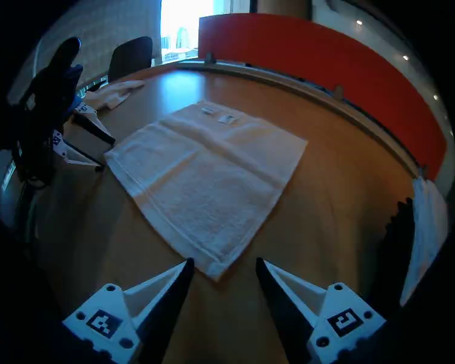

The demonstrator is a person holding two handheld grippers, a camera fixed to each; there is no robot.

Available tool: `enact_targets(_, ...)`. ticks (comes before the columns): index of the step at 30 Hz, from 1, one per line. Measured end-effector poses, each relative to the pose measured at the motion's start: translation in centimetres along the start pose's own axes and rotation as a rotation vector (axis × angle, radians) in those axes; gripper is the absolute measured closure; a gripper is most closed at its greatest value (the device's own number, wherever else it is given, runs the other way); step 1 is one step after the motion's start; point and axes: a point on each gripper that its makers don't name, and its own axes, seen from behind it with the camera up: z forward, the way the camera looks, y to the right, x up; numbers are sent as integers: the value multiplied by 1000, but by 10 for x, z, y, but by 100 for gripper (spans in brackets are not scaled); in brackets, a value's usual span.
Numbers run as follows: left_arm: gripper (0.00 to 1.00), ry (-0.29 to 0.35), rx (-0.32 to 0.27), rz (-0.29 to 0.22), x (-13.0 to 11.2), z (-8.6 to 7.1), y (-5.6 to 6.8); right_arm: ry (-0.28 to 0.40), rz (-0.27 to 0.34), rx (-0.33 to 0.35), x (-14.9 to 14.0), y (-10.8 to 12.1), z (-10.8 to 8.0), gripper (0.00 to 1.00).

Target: Fold towel

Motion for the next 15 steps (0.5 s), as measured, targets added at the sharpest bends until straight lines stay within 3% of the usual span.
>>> enact_targets(15,23,-15,31,-18,-2,-1,0,-23,5,31,-7,-8,1,45)
